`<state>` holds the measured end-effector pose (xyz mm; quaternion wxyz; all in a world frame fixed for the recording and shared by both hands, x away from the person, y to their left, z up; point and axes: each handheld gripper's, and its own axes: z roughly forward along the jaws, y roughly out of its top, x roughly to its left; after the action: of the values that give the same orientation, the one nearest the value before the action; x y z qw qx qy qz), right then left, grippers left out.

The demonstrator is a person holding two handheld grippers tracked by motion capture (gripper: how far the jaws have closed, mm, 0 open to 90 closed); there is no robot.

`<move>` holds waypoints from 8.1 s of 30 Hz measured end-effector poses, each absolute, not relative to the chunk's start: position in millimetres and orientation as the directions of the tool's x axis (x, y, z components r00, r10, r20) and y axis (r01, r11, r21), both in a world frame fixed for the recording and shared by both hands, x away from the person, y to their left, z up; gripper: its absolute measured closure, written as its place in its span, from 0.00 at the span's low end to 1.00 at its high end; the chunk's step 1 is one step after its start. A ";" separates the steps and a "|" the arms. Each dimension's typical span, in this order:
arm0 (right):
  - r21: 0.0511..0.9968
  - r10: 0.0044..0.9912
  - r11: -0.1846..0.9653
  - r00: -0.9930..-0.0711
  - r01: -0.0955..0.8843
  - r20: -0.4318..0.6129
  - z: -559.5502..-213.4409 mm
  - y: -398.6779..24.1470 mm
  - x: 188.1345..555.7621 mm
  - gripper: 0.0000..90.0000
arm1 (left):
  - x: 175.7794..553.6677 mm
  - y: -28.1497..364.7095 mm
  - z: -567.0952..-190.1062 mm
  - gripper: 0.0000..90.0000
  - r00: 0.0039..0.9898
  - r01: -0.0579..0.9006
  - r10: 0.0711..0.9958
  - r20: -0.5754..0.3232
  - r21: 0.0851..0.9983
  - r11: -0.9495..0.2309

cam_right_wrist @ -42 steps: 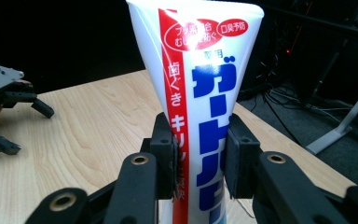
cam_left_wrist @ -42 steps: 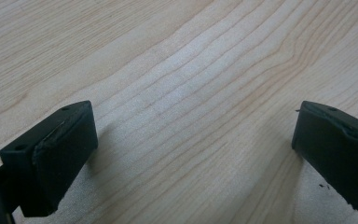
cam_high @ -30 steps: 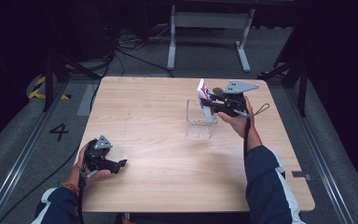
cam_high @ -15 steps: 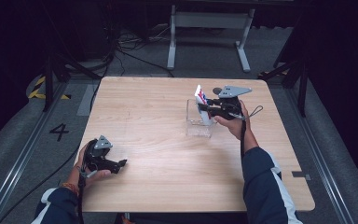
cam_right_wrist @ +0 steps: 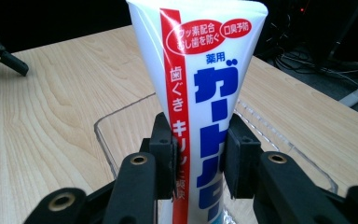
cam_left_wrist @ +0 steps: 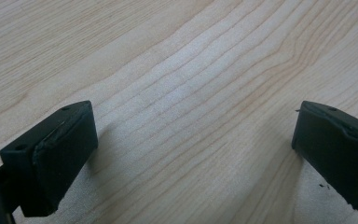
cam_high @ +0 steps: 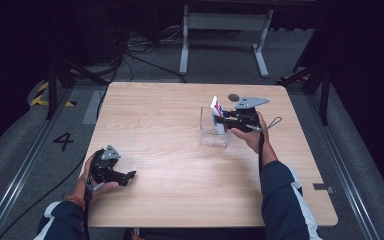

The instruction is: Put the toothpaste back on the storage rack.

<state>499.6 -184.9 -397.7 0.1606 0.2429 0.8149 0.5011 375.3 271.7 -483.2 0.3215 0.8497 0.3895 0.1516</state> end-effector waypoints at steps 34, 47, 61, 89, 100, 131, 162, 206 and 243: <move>0.848 0.567 0.436 -0.824 0.302 0.002 -416.3 -185.9 497.7 0.71 | 375.3 271.6 -483.1 0.01 0.650 0.565 0.760 0.007 0.664 -0.490; 0.845 0.562 0.439 -0.827 0.305 0.007 -415.8 -184.7 496.9 0.65 | 375.2 271.7 -483.1 0.01 0.651 0.565 0.759 0.007 0.664 -0.490; 0.809 0.569 0.511 -0.820 0.290 -0.066 -403.8 -182.5 486.8 0.54 | 375.2 271.6 -483.1 0.01 0.650 0.565 0.760 0.007 0.664 -0.490; 0.764 0.590 0.586 -0.788 0.270 -0.174 -378.3 -197.4 453.0 0.43 | 375.3 271.8 -483.1 0.01 0.652 0.564 0.758 0.008 0.664 -0.492; 0.747 0.596 0.606 -0.778 0.274 -0.199 -376.2 -206.1 442.5 0.40 | 375.1 271.9 -483.1 0.01 0.651 0.564 0.759 0.008 0.664 -0.491; 0.702 0.643 0.628 -0.732 0.336 -0.225 -395.7 -251.9 418.6 0.35 | 374.6 271.7 -483.4 0.01 0.646 0.567 0.763 0.005 0.666 -0.485; 0.681 0.666 0.630 -0.711 0.374 -0.226 -427.0 -279.5 384.5 0.31 | 374.2 271.6 -483.3 0.01 0.644 0.569 0.765 0.005 0.666 -0.483; 0.739 0.860 0.338 -0.511 0.583 0.010 -486.4 -369.9 344.5 0.20 | 372.7 271.1 -483.5 0.01 0.635 0.584 0.772 -0.012 0.662 -0.470; 0.740 0.867 0.330 -0.498 0.586 0.008 -486.6 -369.2 343.5 0.20 | 374.5 271.7 -483.5 0.00 0.645 0.571 0.764 -0.001 0.665 -0.481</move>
<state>343.5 -369.2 -486.6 0.1997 0.4593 0.7907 0.3520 374.5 271.7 -483.5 0.3229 0.8474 0.3941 0.1495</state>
